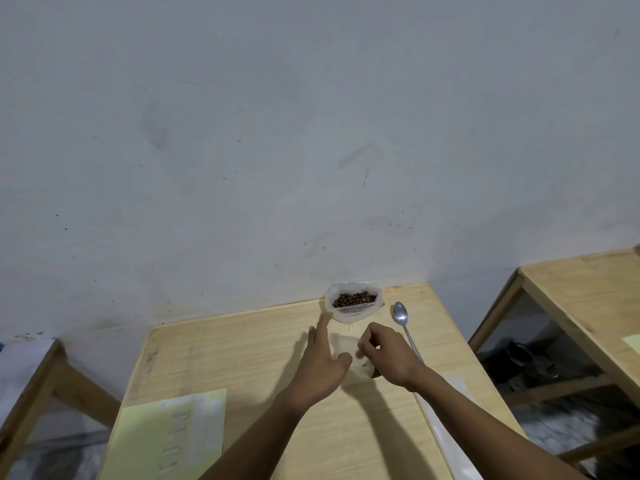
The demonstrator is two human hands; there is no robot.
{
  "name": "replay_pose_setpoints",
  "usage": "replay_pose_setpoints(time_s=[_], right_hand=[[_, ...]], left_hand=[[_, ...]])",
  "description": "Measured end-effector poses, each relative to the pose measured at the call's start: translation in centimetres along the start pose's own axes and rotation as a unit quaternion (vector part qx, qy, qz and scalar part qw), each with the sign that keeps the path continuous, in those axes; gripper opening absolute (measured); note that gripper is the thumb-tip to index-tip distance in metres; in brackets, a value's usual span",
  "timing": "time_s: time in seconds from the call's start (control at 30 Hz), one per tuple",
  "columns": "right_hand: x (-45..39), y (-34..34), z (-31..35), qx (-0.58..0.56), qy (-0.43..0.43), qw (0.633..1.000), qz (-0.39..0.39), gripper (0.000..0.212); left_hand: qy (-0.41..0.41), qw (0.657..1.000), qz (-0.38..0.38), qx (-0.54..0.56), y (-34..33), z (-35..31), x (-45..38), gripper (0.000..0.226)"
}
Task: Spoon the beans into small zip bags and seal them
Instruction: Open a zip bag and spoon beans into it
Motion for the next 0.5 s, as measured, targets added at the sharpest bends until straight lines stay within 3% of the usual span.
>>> replay_pose_setpoints(time_s=[0.1,0.23,0.4,0.5], right_hand=[[0.0,-0.2,0.2,0.004,0.035,0.999,-0.035,0.021],[0.9,-0.3,1.1,0.106,0.121,0.971,-0.179,0.019],[1.3,1.1,2.3,0.078,0.127,0.961,-0.232,0.016],[0.7,2.5,2.5,-0.032,0.082,0.964,-0.252,0.017]], left_hand=[[0.002,0.998,0.037,-0.058,0.1,0.2,-0.3,0.05],[0.008,0.987,0.115,-0.112,-0.2,-0.7,-0.3,0.048],[-0.023,0.994,0.07,-0.079,0.3,-1.4,-0.5,0.055],[-0.074,0.996,0.044,-0.006,0.4,-1.4,-0.5,0.059]])
Point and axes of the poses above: each hand's wrist, its own x-axis away from the middle knuckle, its own y-axis out of the back of the hand, z = x × y, the point moved 4 cm from there along -x, towards the middle knuckle, and after that the axes turned 6 degrees about -x, right-handed, at the moved point
